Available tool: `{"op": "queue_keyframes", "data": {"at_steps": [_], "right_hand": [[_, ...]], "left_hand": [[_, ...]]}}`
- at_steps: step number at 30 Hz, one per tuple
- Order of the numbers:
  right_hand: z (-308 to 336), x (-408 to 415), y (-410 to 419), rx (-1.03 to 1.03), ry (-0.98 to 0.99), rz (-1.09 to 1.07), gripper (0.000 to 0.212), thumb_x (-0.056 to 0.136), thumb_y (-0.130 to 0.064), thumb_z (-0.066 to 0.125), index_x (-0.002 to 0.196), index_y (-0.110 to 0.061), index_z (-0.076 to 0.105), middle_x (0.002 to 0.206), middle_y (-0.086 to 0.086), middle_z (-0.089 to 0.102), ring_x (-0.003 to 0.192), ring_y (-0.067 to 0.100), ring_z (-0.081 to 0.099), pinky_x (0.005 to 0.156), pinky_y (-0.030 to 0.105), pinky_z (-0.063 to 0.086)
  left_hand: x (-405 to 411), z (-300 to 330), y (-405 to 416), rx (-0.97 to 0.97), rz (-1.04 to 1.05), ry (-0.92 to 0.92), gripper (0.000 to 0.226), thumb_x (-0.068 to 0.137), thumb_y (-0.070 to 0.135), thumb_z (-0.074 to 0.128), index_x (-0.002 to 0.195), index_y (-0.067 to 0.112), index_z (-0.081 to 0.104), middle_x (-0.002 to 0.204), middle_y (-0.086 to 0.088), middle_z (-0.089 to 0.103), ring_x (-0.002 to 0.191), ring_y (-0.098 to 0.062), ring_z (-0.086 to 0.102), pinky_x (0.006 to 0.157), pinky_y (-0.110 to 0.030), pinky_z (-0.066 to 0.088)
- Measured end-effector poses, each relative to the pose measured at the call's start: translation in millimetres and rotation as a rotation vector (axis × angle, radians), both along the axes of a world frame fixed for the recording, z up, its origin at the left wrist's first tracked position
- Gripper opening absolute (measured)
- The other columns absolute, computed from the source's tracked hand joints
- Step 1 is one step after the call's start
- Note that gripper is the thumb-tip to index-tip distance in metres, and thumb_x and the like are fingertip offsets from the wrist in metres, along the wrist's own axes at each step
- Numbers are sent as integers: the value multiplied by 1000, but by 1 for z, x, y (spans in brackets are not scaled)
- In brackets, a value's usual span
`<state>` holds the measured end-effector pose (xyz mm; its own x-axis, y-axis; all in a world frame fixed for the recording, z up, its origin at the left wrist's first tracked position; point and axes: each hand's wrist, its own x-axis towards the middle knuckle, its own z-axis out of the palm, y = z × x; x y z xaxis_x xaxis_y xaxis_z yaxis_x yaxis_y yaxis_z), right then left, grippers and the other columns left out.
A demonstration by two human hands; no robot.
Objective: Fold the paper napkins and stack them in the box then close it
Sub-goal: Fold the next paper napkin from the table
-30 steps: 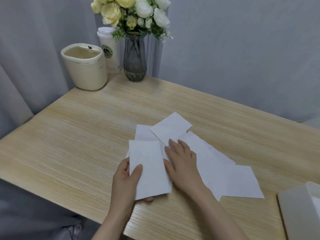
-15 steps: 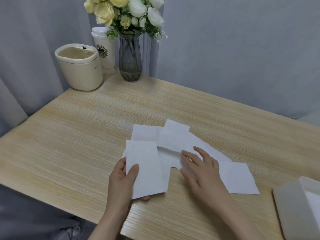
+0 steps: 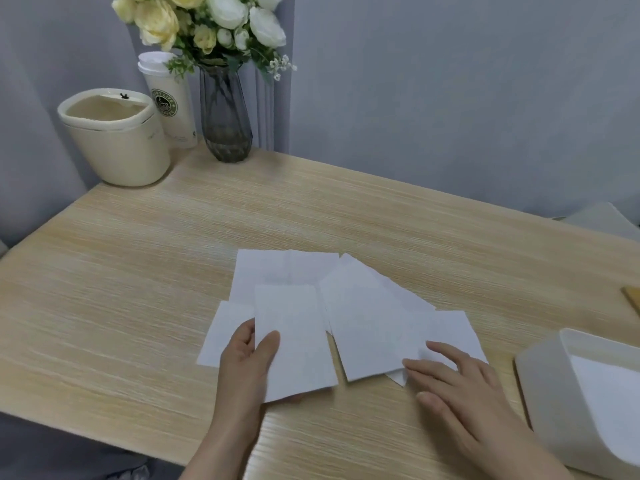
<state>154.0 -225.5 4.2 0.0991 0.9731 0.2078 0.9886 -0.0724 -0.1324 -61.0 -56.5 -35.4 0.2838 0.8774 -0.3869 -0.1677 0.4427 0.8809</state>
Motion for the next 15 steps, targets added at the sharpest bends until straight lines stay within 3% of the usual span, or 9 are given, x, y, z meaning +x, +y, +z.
{"op": "queue_keyframes", "data": {"at_steps": [2,4,6,9,12,15], "right_hand": [[3,0,1,-1,15,-30,36,95,-38,38,91,-35,73,106,-28,65,116,6,45,79,35,42],[5,-2,5,-7,129,-131,25,93,-32,50,82,-34,72,96,-28,65,108,5,52,81,32,40],[4,-8,12,-23,308,-261,18,93,-28,58,78,-32,66,86,-26,63,98,1,51,78,30,42],[-1,-17,32,-12,498,-463,6,86,-35,64,86,-36,58,85,-20,59,90,-3,49,72,23,43],[-7,-21,57,-41,623,-601,20,82,-37,67,97,-34,54,91,-17,56,84,-3,51,66,22,40],[-14,-22,78,-96,676,-718,31,77,-39,68,101,-31,50,96,-16,54,86,-1,52,66,24,37]], "left_hand": [[6,0,-2,10,-11,13,18,94,5,57,107,13,66,98,-6,76,85,-26,73,69,-49,60],[9,0,-4,21,-15,13,19,94,4,56,108,12,66,101,-7,75,90,-30,72,76,-52,58],[9,-1,-4,24,-19,2,19,95,4,56,109,13,66,100,-8,75,87,-34,72,64,-51,59],[8,-1,-4,8,-29,-19,19,95,5,57,106,16,66,95,-7,74,77,-33,72,47,-46,56],[7,1,-5,16,-48,-30,19,95,4,56,102,18,67,91,-6,75,69,-26,73,44,-37,53],[7,2,-5,14,-66,-36,19,95,5,57,103,18,67,90,-8,75,69,-31,72,43,-43,54]]}}
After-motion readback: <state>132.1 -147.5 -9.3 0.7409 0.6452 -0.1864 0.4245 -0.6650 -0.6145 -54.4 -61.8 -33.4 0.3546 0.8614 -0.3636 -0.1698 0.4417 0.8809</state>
